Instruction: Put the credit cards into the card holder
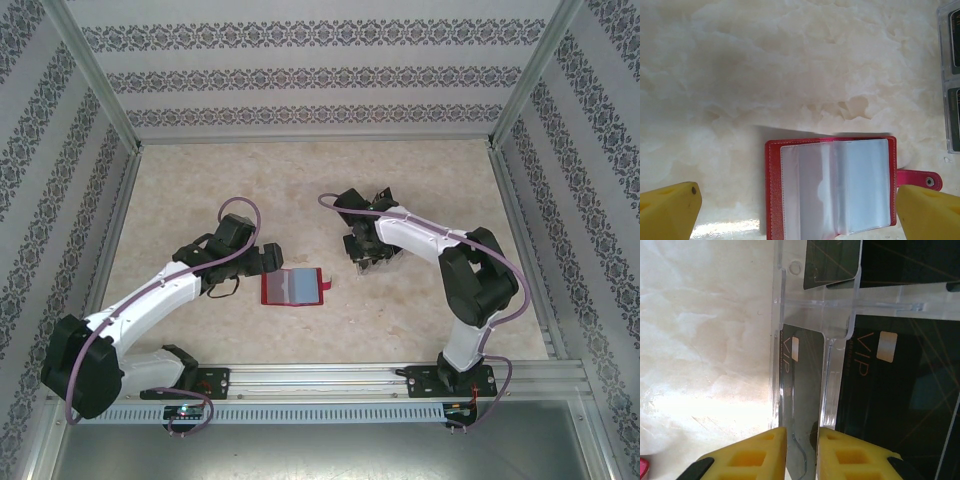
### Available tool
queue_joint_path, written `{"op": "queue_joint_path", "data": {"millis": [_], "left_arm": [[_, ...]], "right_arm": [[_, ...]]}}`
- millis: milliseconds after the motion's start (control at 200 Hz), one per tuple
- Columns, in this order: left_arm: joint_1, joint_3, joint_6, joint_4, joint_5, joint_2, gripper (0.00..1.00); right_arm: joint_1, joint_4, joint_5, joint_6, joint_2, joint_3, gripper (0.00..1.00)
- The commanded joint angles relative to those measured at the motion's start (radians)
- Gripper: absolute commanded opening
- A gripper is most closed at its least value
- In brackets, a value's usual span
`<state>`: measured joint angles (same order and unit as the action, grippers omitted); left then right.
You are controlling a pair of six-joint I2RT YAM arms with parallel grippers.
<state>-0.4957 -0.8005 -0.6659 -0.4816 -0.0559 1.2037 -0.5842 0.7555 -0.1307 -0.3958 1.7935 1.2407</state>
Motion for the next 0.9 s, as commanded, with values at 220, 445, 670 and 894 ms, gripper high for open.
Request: {"op": "queue_joint_path", "data": {"millis": [220, 445, 670, 894], "left_arm": [[0.009, 0.000, -0.005, 0.016, -0.012, 0.006, 1.00], [0.008, 0.002, -0.005, 0.015, -0.012, 0.004, 1.00], [0.009, 0.003, -0.005, 0.015, -0.014, 0.001, 1.00], [0.008, 0.003, -0.007, 0.012, -0.015, 0.001, 1.00]], "right_arm": [[0.011, -0.002, -0.006, -0.011, -0.034, -0.006, 0.22], [0.015, -0.002, 0.000, -0.012, -0.033, -0.004, 0.20], [0.018, -0.007, 0.012, -0.013, -0.031, -0.006, 0.10], [0.022, -0.009, 0.047, -0.018, -0.063, -0.006, 0.00]]}}
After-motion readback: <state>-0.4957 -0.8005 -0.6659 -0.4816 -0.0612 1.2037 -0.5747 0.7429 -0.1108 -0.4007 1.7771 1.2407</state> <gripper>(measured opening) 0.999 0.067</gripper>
